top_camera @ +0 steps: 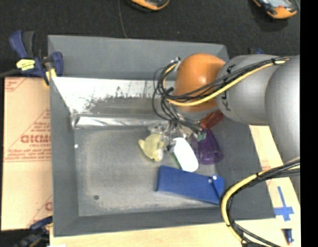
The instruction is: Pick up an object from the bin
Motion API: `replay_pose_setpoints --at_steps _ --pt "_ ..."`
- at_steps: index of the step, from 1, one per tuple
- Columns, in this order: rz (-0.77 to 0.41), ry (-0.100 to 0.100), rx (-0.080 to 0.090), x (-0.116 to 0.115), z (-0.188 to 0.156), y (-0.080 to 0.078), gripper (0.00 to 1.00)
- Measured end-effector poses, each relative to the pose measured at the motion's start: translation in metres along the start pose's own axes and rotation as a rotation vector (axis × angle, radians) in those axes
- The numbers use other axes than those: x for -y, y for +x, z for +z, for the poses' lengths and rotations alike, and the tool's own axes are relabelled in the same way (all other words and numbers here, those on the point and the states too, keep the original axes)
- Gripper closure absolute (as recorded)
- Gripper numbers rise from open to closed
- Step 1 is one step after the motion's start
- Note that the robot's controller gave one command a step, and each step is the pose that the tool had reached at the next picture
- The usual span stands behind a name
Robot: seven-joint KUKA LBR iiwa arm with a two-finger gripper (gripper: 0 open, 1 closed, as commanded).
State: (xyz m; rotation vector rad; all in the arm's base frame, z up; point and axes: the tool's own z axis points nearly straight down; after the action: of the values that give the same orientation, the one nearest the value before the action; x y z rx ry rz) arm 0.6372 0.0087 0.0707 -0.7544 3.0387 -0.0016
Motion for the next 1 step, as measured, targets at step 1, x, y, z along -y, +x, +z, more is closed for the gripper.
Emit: replay_pose_setpoints --at_steps 1 --pt "0.001 0.000 0.000 -0.0001 0.0000 0.0000 1.00"
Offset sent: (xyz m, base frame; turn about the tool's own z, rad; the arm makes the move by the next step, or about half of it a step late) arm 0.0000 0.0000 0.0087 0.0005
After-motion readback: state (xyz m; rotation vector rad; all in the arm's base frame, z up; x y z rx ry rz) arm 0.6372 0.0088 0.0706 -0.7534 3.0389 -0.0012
